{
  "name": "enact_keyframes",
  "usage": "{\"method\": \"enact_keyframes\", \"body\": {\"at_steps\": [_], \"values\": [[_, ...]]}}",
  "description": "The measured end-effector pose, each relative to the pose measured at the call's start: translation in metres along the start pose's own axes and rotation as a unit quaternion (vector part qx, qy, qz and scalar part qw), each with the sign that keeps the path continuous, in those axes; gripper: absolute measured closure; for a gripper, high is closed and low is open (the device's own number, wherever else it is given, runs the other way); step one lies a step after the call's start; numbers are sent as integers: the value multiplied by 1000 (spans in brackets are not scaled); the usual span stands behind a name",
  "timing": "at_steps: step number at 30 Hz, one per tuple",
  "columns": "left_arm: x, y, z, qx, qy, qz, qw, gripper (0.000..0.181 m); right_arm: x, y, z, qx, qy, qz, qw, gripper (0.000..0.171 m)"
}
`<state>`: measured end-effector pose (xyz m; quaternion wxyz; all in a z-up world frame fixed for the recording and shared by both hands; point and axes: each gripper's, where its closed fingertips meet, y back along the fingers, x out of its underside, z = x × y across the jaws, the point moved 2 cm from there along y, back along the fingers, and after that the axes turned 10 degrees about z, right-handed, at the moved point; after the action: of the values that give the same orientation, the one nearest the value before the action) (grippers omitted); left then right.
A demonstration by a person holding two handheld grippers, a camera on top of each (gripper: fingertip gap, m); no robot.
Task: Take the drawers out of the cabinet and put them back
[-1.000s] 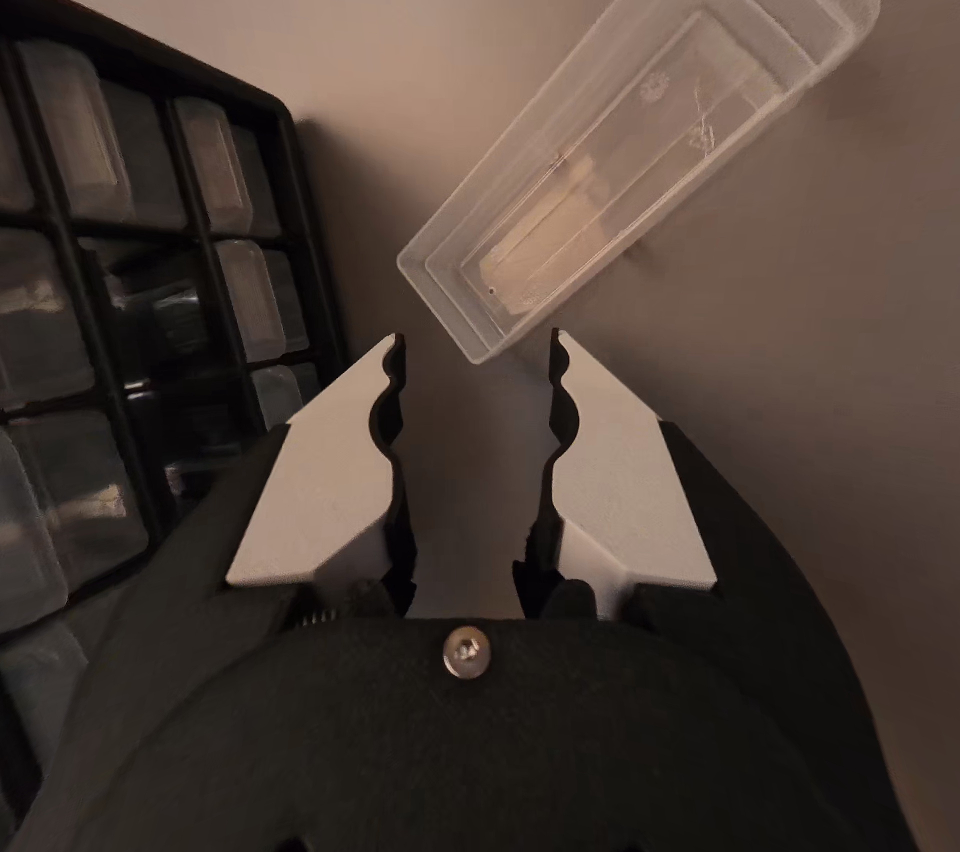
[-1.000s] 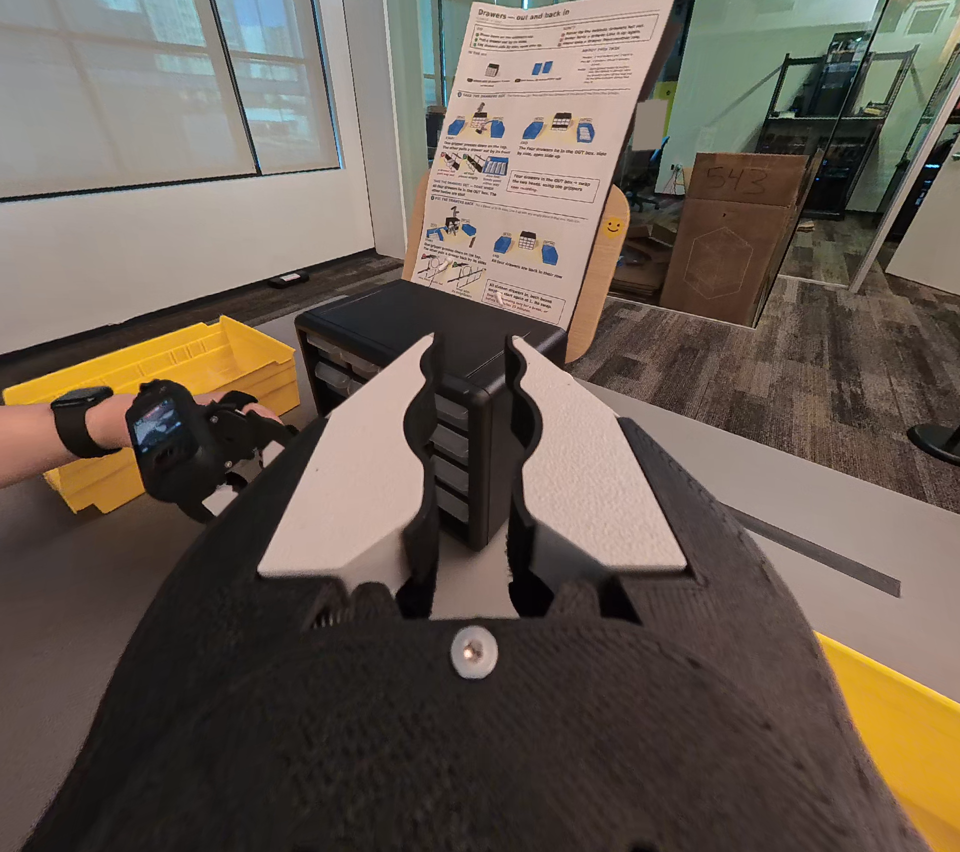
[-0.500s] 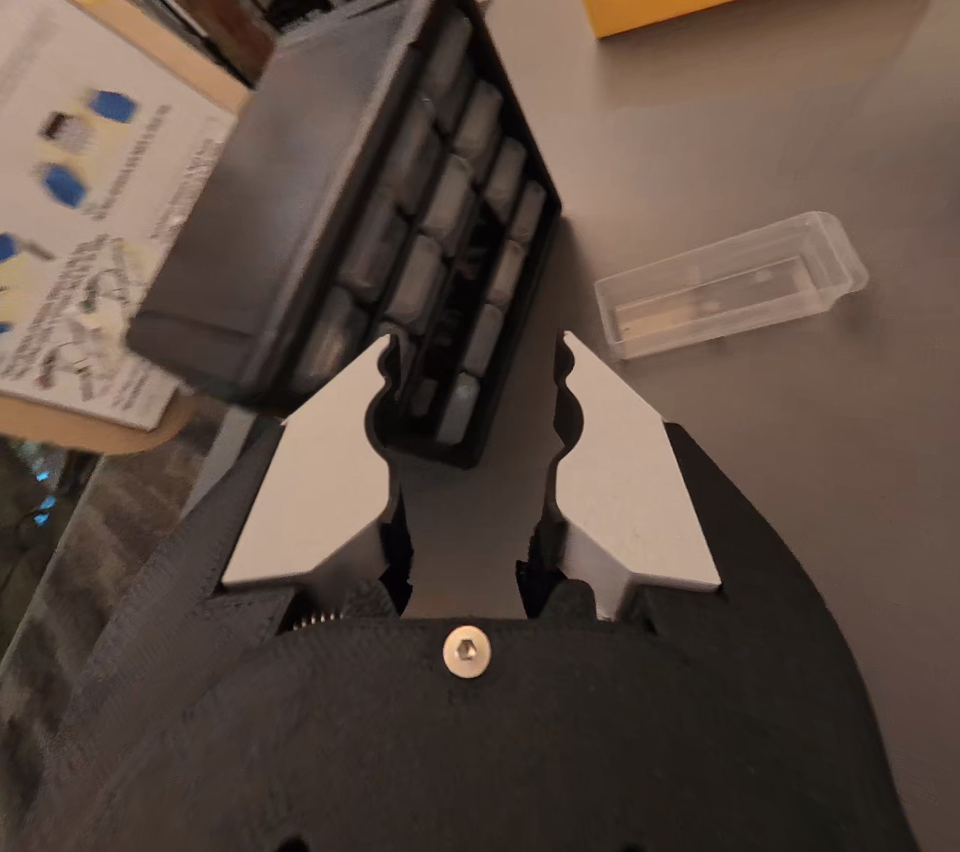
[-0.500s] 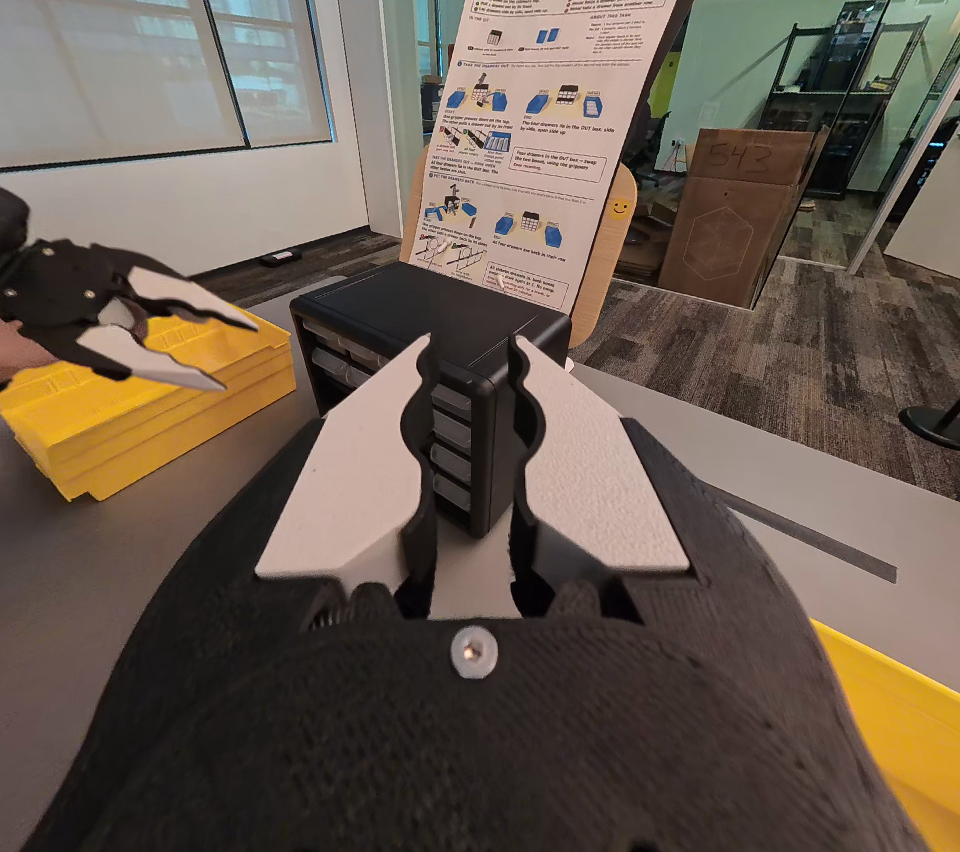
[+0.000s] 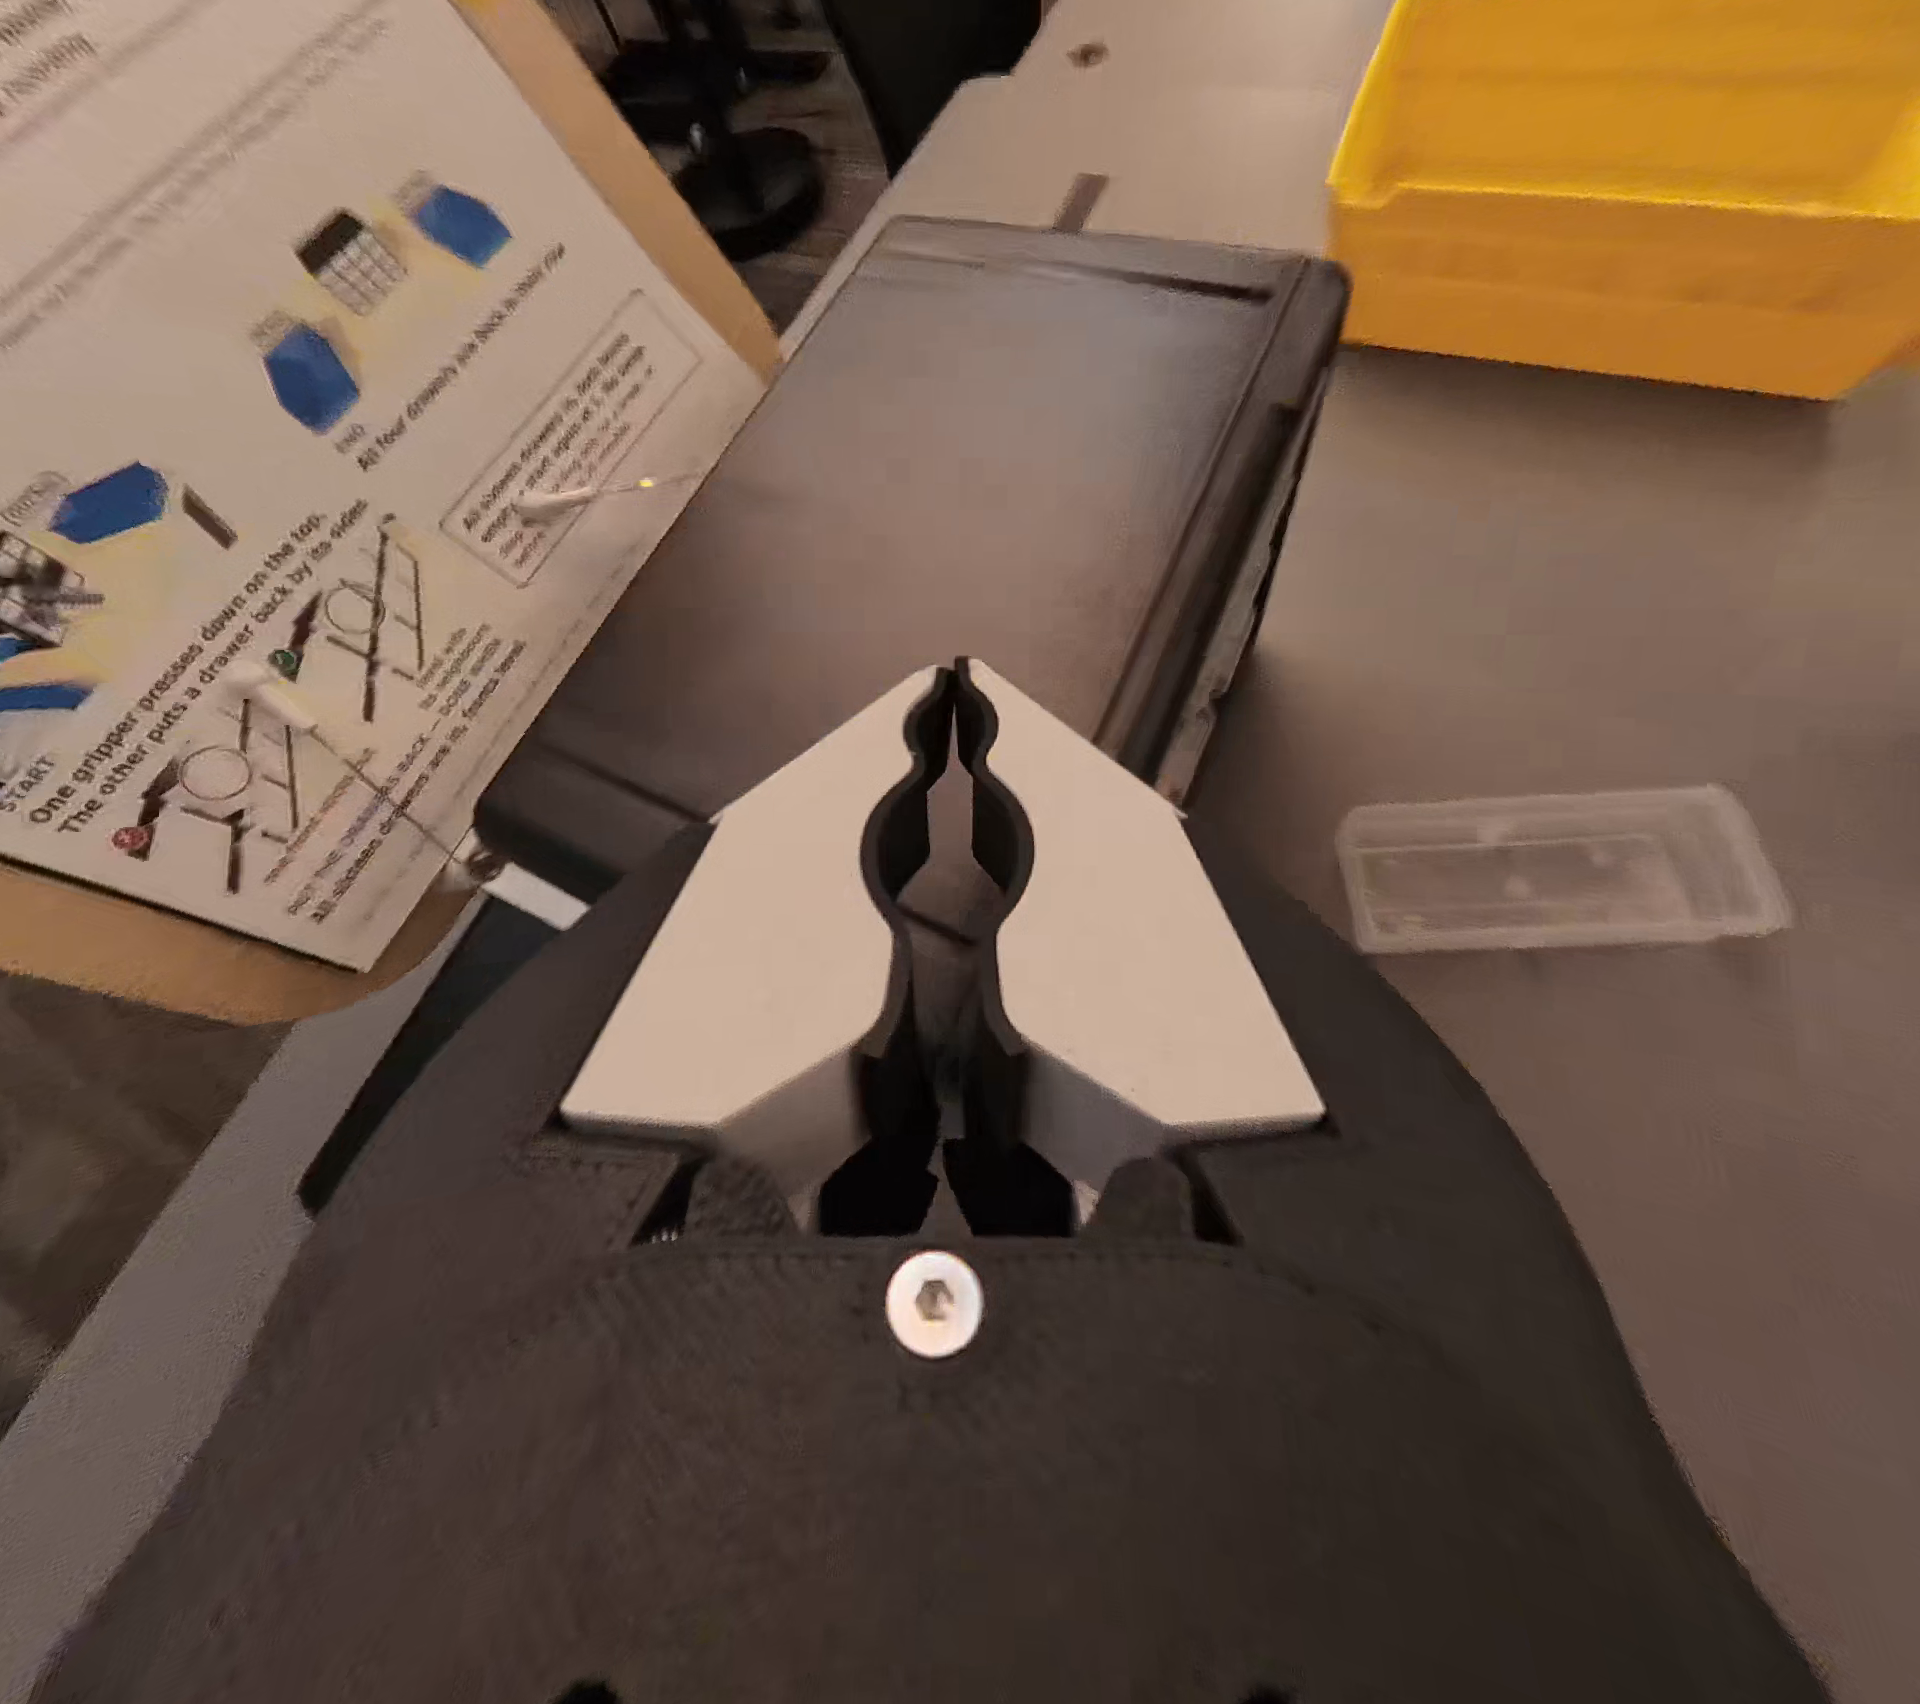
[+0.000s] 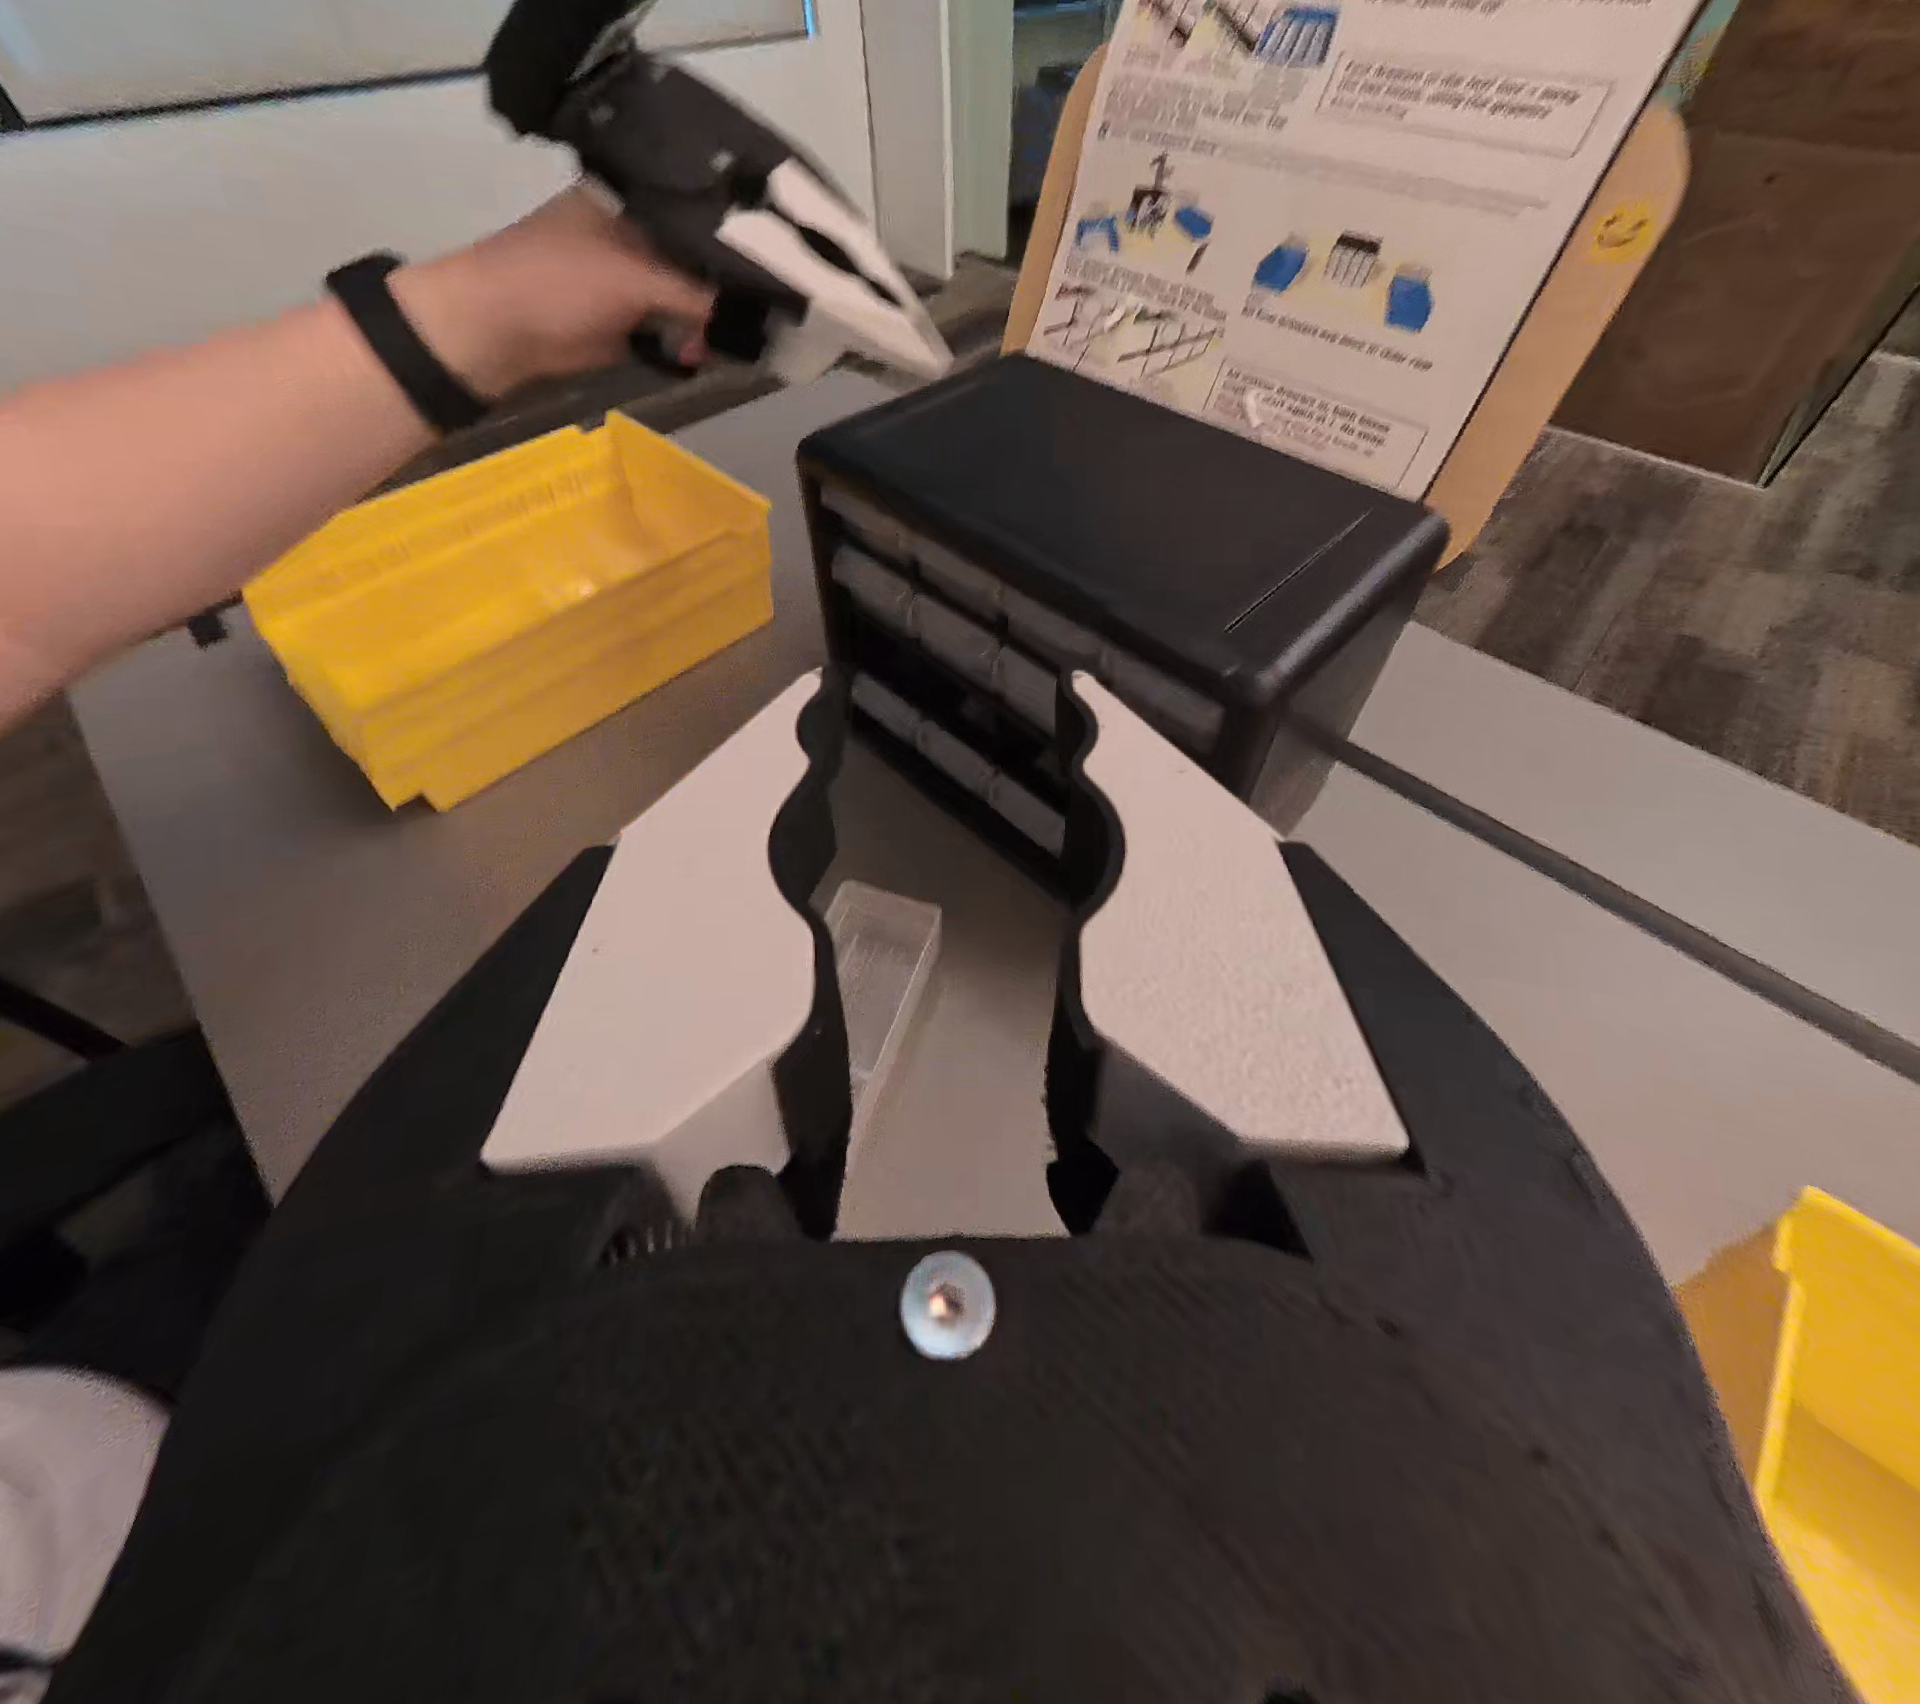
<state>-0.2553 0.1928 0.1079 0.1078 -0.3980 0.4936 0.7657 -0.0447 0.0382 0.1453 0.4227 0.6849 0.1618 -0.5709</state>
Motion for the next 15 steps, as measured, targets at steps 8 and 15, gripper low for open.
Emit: {"method": "enact_keyframes", "body": {"at_steps": [8, 15], "values": [[30, -24, 31, 31, -9, 83, 996, 181, 109, -40, 31, 24, -29, 79, 996, 88], [31, -26, 32, 65, -6, 64, 996, 181, 201, -90, 55, 67, -57, 199, 976, 71]]}}
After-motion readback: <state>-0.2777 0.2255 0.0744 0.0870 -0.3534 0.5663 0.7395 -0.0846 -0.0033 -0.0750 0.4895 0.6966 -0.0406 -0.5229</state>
